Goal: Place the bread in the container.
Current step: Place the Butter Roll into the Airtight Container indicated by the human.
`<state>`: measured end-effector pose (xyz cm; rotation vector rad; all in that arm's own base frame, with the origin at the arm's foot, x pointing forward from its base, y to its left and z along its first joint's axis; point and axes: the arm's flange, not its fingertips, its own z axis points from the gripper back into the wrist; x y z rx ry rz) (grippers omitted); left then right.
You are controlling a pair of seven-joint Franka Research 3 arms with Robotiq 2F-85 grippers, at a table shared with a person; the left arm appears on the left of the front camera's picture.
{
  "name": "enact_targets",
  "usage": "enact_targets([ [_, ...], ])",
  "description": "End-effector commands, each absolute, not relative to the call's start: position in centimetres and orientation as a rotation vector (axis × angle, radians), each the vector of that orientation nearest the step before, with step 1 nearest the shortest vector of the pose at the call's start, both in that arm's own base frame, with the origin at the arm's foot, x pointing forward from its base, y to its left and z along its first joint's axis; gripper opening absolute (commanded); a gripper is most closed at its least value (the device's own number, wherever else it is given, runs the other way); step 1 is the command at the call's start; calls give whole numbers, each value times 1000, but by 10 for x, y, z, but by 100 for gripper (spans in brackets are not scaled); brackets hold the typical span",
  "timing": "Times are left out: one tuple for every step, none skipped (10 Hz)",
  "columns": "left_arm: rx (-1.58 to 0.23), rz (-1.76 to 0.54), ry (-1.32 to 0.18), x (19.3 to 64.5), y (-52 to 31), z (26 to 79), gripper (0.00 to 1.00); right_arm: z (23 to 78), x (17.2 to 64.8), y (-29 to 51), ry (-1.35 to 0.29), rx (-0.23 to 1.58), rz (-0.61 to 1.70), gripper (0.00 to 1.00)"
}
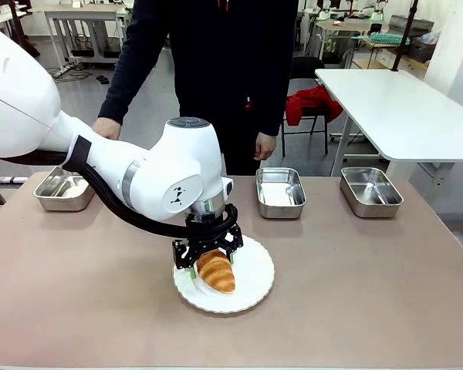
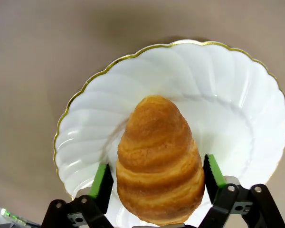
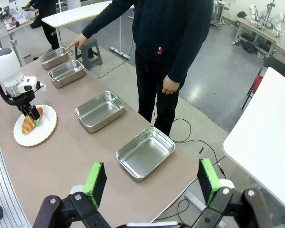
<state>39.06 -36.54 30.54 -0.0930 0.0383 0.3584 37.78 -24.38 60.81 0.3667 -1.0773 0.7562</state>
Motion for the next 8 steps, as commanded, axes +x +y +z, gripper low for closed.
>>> enact_targets([
  [-62,356,28,393,-371,308,80,610,378,-243,-1084,369,762,100],
  [-53,354,31,394,-371,309,67,610,378,-243,-1084,369,762,100],
  [-43,346,41,393,-371,308,60,610,378,-243,-1084,369,762,100],
  [-35,340,32,393,-371,308,47,610,378,-243,-1084,369,762,100],
  [-51,338,10,394,-370,310,40,610,378,-243,-1084,369,762,100],
  [-68,348,53,390,-368,308,40,610,378,-243,-1084,369,762,100],
  [-68,348,53,390,-368,308,40,610,378,-243,-1084,369,762,100],
  [-69,340,45,390,-369,310,55,610,378,-243,-1084,369,762,100],
])
